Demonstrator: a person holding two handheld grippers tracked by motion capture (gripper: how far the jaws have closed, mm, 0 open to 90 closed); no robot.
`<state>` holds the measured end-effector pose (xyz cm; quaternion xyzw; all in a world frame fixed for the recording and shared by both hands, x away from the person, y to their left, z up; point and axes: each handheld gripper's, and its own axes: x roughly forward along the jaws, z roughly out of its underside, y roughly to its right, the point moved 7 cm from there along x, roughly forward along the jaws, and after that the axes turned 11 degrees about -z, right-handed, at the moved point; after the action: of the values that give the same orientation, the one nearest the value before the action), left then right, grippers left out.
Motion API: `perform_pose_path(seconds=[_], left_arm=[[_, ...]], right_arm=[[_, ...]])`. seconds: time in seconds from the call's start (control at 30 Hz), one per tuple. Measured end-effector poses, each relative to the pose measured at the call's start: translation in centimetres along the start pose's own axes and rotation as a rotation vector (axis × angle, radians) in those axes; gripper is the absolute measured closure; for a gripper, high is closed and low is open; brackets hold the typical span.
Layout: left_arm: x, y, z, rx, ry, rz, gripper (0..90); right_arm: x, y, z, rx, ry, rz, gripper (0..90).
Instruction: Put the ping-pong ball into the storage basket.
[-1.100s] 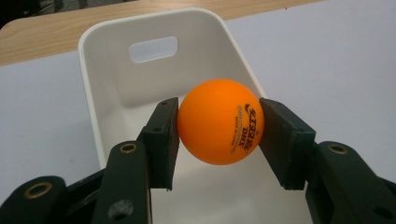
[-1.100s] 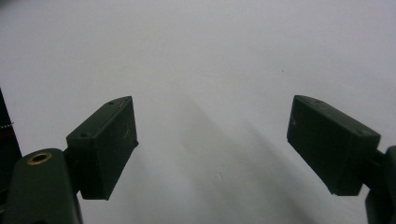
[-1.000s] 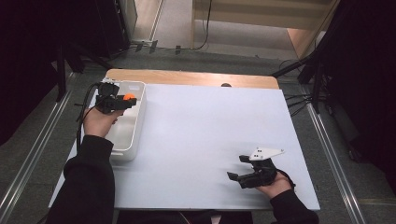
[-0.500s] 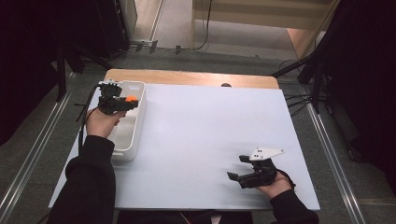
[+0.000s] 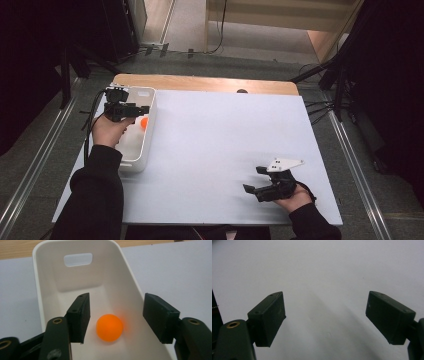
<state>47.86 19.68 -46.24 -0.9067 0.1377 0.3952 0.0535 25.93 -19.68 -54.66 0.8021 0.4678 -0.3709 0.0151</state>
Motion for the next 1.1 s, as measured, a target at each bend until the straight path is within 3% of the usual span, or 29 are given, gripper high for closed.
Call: perform_pose_path(seconds=[0.43, 0.9, 1.1], left_arm=[[-1.9, 1.4, -1.2, 0.023, 0.013, 0.051, 28.5], [-3.1, 3.1, -1.8, 0.066, 0.021, 0.080, 28.3], [-3.5, 3.8, -2.0, 0.073, 0.028, 0.111, 28.3]], right_arm=[[0.0, 0.0, 0.0, -0.002, 0.000, -0.003, 14.6], [0.0, 0.0, 0.0, -0.004, -0.001, -0.001, 14.6], [0.0, -0.1, 0.0, -0.003, 0.001, -0.005, 14.6]])
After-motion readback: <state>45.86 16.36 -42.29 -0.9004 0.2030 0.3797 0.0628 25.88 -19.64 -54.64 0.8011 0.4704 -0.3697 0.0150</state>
